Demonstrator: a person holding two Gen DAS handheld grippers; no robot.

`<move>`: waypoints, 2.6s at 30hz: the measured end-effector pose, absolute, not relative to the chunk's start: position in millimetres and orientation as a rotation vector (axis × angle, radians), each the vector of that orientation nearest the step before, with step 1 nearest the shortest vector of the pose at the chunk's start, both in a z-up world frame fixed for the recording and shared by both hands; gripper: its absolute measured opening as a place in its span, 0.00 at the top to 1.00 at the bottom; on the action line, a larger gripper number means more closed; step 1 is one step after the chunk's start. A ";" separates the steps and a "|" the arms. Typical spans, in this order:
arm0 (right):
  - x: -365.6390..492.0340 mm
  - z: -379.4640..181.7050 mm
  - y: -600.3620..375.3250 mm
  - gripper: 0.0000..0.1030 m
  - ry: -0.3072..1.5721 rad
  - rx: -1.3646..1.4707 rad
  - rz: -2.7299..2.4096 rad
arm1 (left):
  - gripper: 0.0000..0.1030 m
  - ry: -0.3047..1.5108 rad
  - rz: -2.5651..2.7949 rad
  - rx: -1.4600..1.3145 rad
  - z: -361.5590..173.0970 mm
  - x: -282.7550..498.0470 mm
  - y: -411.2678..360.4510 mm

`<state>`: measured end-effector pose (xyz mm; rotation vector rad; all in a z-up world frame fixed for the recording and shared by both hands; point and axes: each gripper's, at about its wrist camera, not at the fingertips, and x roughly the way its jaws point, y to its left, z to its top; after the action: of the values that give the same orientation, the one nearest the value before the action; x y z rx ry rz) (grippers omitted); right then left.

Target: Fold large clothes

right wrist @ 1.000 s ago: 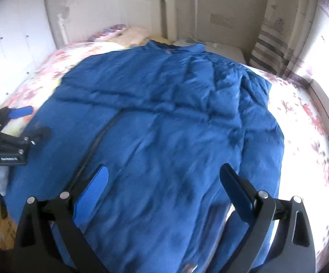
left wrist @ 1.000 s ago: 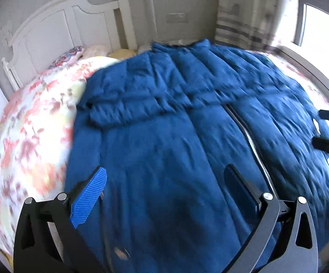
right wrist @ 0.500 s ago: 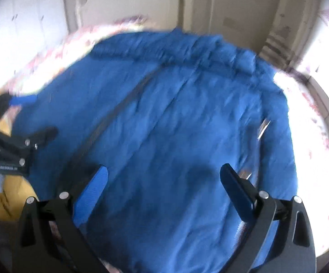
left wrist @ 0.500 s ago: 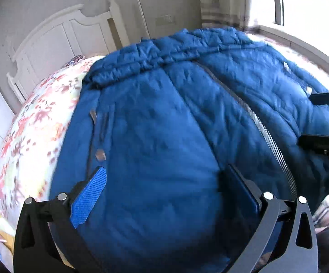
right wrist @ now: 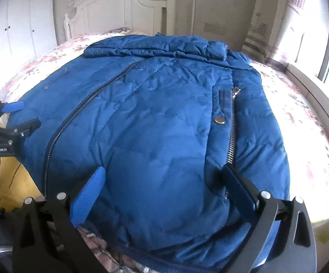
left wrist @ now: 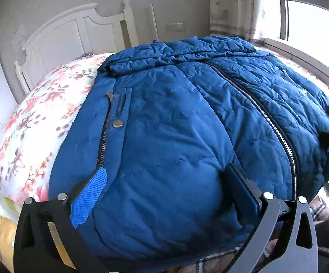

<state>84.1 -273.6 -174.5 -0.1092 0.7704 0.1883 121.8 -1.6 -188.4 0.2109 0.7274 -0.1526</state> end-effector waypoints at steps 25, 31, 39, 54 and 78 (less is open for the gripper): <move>72.7 -173.9 -325.1 0.03 0.720 -0.012 0.050 | 0.04 0.715 -0.185 0.194 -192.4 116.4 4.0; 75.4 -183.4 -328.2 0.03 0.744 0.000 0.072 | 0.04 0.717 -0.205 0.191 -190.9 114.1 9.2; 65.9 -168.7 -330.3 0.03 0.714 -0.010 0.021 | 0.04 0.735 -0.110 0.041 -187.7 111.9 79.4; 12.1 -221.2 -413.9 0.09 0.733 0.278 0.183 | 0.04 0.711 -0.277 -0.177 -228.1 70.5 126.8; 12.5 -209.5 -413.0 0.54 0.512 0.443 0.496 | 0.61 0.577 -0.508 -0.460 -213.9 73.5 134.1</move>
<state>12.5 -413.0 -209.5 0.4427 0.5122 0.4956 73.5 134.1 -213.9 -0.4602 0.5769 -0.5081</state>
